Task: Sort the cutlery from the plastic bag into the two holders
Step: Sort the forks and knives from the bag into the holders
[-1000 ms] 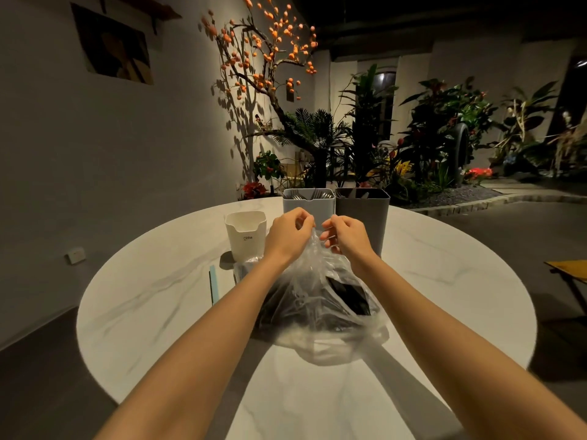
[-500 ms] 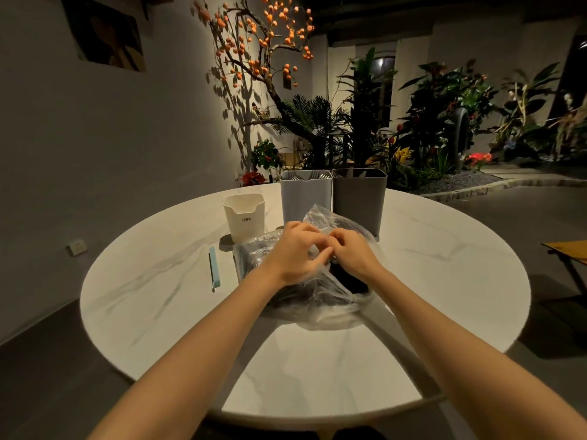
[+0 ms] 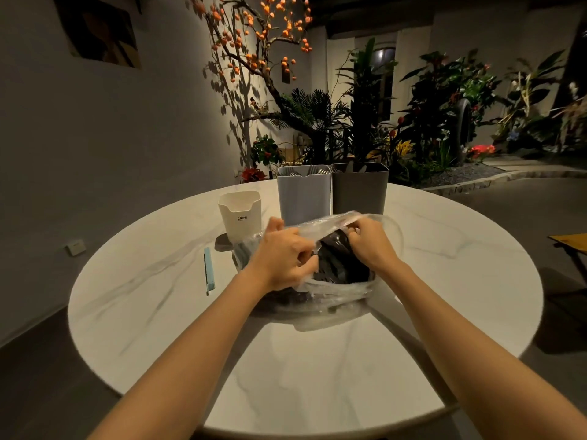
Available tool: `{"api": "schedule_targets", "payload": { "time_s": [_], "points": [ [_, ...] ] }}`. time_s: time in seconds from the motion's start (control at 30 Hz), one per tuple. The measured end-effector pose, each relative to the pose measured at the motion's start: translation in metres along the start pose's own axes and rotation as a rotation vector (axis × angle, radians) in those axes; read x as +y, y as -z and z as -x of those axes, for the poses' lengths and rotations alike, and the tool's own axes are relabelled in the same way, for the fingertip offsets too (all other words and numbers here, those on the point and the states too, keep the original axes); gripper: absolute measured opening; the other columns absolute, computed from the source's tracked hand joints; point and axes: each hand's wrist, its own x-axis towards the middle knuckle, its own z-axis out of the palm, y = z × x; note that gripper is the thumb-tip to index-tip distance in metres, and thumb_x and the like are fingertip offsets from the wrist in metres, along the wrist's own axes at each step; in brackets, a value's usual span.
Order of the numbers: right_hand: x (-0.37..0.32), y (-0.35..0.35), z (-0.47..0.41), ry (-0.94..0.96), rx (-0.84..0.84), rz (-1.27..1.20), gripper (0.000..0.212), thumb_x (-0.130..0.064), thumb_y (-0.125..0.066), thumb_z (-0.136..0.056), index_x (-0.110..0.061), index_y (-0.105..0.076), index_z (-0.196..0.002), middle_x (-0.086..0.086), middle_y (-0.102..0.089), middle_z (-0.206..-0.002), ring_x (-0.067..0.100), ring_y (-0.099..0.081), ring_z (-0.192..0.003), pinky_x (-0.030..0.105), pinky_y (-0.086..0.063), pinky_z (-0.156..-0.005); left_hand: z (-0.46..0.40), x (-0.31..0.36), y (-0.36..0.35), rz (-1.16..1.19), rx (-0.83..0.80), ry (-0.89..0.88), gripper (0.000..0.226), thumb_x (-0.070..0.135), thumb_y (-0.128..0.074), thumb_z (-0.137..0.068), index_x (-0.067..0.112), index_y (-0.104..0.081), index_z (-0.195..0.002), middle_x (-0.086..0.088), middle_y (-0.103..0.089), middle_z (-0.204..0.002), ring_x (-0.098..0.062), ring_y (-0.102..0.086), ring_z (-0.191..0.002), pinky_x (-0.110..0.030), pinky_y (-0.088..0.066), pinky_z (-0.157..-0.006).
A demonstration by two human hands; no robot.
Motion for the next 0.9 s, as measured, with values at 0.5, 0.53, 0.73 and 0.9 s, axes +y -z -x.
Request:
{"api": "schedule_targets", "payload": {
  "time_s": [0.5,0.53,0.73,0.9],
  "points": [
    [-0.025,-0.023,0.021,0.025,-0.256,0.489,0.066,-0.063,-0.036,-0.093,-0.007,-0.067,-0.109,0.016,-0.064,-0.119,0.030,-0.055,-0.116,0.040,-0.039,-0.099,0.013,-0.011,-0.015,0.295,-0.326,0.361,0.092,0.081,-0.025,-0.071,0.031,-0.020,-0.147,0.004,-0.028,-0.155,-0.019,-0.034,-0.137,-0.055,-0.012,-0.116],
    [-0.027,-0.024,0.021,0.002,-0.305,0.547,0.071,-0.067,-0.037,-0.091,-0.005,-0.065,-0.113,0.019,-0.057,-0.130,0.035,-0.046,-0.127,0.044,-0.032,-0.107,0.013,-0.009,-0.013,0.289,-0.347,0.362,0.095,0.084,-0.027,-0.069,0.032,-0.019,-0.148,0.004,-0.026,-0.156,-0.020,-0.034,-0.138,-0.055,-0.012,-0.116],
    [-0.032,-0.016,0.014,-0.010,-0.363,0.536,0.049,-0.052,-0.050,-0.090,-0.014,-0.045,-0.059,0.016,-0.066,-0.109,0.031,-0.056,-0.110,0.041,-0.043,-0.091,0.013,0.001,-0.006,0.283,-0.397,0.415,0.098,0.077,-0.047,-0.066,0.035,-0.013,-0.148,0.003,-0.026,-0.157,-0.024,-0.028,-0.141,-0.049,-0.009,-0.118],
    [-0.036,-0.022,0.014,-0.086,-0.467,0.517,0.046,-0.051,-0.048,-0.093,-0.016,-0.051,-0.063,0.006,-0.060,-0.089,0.026,-0.058,-0.097,0.037,-0.046,-0.079,0.016,0.001,-0.006,0.299,-0.355,0.403,0.095,0.081,-0.039,-0.067,0.032,-0.021,-0.146,0.004,-0.033,-0.153,-0.021,-0.035,-0.136,-0.049,-0.014,-0.118]
  ]
}}
